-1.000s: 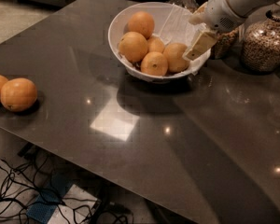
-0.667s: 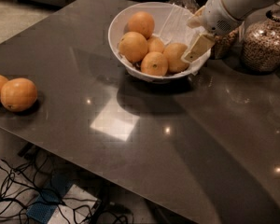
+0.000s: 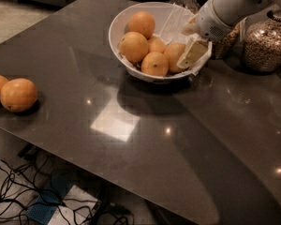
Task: Pick orange from white bowl
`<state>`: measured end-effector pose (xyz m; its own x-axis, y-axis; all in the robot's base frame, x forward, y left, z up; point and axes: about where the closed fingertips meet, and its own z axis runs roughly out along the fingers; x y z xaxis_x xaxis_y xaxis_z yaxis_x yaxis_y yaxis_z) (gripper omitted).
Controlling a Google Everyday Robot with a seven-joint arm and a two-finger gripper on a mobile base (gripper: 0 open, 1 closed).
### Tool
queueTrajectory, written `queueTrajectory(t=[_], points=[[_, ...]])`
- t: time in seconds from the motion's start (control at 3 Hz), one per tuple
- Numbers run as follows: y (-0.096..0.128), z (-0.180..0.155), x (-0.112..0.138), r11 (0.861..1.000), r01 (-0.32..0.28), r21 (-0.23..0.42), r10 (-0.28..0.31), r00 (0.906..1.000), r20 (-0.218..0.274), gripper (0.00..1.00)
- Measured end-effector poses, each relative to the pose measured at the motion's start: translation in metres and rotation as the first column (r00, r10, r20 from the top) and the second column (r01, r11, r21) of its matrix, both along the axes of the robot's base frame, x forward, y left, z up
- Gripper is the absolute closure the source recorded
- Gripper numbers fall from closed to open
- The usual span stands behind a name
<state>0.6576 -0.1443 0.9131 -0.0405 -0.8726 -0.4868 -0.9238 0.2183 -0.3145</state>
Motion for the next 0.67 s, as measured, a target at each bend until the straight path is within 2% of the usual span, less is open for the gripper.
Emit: queueTrajectory(t=[0.67], points=[[0.023, -0.032, 0.000, 0.999, -0.041, 0.007, 0.041, 0.9965, -0.073, 0.32]])
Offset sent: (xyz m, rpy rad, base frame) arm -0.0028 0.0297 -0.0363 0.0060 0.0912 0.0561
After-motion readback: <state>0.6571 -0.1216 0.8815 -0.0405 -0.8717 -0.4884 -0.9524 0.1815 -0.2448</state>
